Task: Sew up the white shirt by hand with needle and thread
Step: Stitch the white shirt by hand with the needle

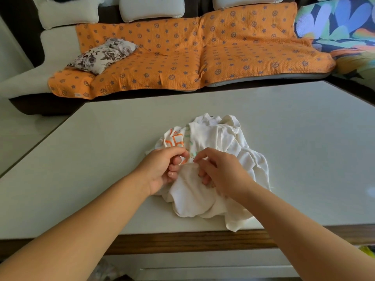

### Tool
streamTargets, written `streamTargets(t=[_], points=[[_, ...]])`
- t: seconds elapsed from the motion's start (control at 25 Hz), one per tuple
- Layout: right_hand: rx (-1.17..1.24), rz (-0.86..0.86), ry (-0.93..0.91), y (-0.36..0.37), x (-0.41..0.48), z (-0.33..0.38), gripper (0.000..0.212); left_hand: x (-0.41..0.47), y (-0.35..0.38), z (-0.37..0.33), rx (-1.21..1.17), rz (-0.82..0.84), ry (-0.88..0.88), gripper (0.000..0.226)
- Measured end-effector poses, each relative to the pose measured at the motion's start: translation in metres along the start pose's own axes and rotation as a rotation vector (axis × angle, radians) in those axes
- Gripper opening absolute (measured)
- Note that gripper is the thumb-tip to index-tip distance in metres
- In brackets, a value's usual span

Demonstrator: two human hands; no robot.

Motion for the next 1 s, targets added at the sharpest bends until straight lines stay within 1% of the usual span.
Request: streamTargets(t=[0.08, 0.12, 0.2, 0.24, 0.36, 0.44, 0.56, 0.64, 0.72, 0.8, 0.84, 0.92, 1.0], points=[[0.082, 0.022, -0.005, 0.002, -0.003, 0.000, 0.019, 0.000, 0.000, 0.005, -0.050, 0.030, -0.084, 0.021], [0.113, 0.023, -0.007, 0.003, -0.004, 0.000, 0.018, 0.000, 0.001, 0.008, -0.021, 0.029, -0.087, 0.020], [0.158, 0.006, -0.006, 0.006, -0.006, -0.001, 0.013, -0.001, 0.001, 0.013, 0.155, -0.003, -0.009, 0.019], [0.169, -0.014, -0.009, 0.008, -0.007, -0.001, 0.011, -0.002, 0.002, 0.014, 0.244, -0.019, 0.049, 0.023], [0.198, -0.107, 0.003, 0.009, -0.010, -0.002, 0.010, -0.005, 0.004, 0.014, 0.376, -0.049, 0.166, 0.028], [0.249, -0.158, 0.055, 0.007, -0.010, -0.002, 0.012, -0.007, 0.005, 0.014, 0.405, -0.051, 0.185, 0.025], [0.339, -0.213, 0.161, -0.001, -0.004, -0.007, 0.008, -0.005, 0.004, 0.015, 0.324, -0.048, 0.101, 0.026], [0.504, -0.246, 0.273, -0.009, 0.000, -0.013, 0.007, -0.001, 0.001, 0.017, 0.170, -0.046, -0.012, 0.027], [0.814, -0.208, 0.427, -0.013, 0.003, -0.020, 0.006, 0.005, -0.002, 0.017, -0.013, -0.041, -0.115, 0.024], [1.070, -0.155, 0.542, -0.014, 0.002, -0.025, 0.006, 0.008, -0.003, 0.017, -0.122, -0.016, -0.152, 0.025], [1.132, -0.148, 0.580, -0.014, 0.001, -0.028, 0.007, 0.007, -0.002, 0.016, -0.119, 0.004, -0.136, 0.024], [1.193, -0.150, 0.626, -0.012, 0.001, -0.032, 0.009, 0.005, 0.000, 0.015, 0.033, 0.019, -0.025, 0.025], [1.227, -0.148, 0.647, -0.011, 0.002, -0.034, 0.009, 0.002, 0.003, 0.015, 0.198, 0.023, 0.094, 0.044]])
Point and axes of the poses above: each hand's wrist, its own x-axis towards the middle knuckle, its own y-axis out of the palm, z = x × y, the point moved 4 cm from there along x, towards the middle knuckle, and after that the axes turned 8 degrees about -z, right-handed, at the moved point
